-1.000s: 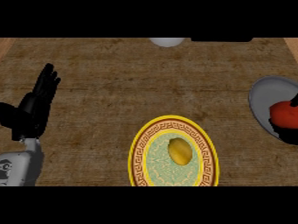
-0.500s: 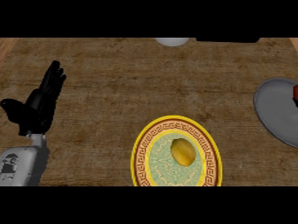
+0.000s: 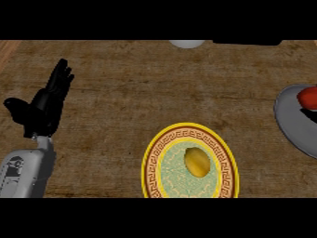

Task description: Pick the bell pepper from the plate and place it in the pan

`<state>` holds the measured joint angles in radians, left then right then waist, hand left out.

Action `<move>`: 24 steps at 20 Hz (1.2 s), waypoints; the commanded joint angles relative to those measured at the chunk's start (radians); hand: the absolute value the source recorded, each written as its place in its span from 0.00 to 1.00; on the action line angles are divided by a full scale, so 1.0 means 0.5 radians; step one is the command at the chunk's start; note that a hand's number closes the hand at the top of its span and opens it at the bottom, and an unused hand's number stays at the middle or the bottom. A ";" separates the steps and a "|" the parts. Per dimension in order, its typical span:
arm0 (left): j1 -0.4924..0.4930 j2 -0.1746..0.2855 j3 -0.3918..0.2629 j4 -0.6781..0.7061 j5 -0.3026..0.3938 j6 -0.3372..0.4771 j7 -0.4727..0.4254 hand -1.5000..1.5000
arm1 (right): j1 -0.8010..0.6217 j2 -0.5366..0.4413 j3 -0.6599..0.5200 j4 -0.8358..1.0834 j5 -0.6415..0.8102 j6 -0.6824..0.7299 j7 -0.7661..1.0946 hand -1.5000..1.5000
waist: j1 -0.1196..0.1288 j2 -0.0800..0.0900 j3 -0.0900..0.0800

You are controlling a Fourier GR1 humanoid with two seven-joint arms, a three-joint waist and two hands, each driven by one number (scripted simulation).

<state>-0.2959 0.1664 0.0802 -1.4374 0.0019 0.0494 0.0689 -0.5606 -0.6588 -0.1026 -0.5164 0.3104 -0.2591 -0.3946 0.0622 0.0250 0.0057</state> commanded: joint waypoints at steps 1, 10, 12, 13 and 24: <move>0.001 -0.038 -0.033 0.010 -0.025 0.025 0.001 0.50 | -0.120 0.006 -0.014 0.265 -0.081 0.435 -0.036 0.00 | 0.005 -0.001 0.000; 0.052 -0.042 -0.042 -0.091 -0.051 0.060 0.048 0.50 | -0.177 0.044 -0.227 0.567 -0.186 0.386 -0.586 0.00 | -0.024 -0.012 0.002; -0.051 0.065 0.054 -0.061 0.035 -0.024 0.119 0.50 | -0.182 0.002 -0.331 0.564 -0.286 0.437 -0.683 0.00 | -0.039 -0.009 0.003; 0.088 0.047 0.050 -0.039 0.032 -0.039 0.004 0.50 | -0.183 -0.033 -0.405 0.556 -0.364 0.500 -0.694 0.00 | -0.057 -0.021 -0.001; 0.158 0.026 0.075 -0.062 0.018 0.001 -0.033 0.50 | 0.335 -0.326 -0.566 0.598 -0.596 1.544 -1.159 0.00 | -0.136 -0.049 -0.009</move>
<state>-0.2422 0.1816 0.1093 -1.4701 0.0063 0.0529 0.0784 -0.4872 -0.7745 -0.3682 -0.2109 0.0410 0.3291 -0.8565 0.0065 0.0051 0.0028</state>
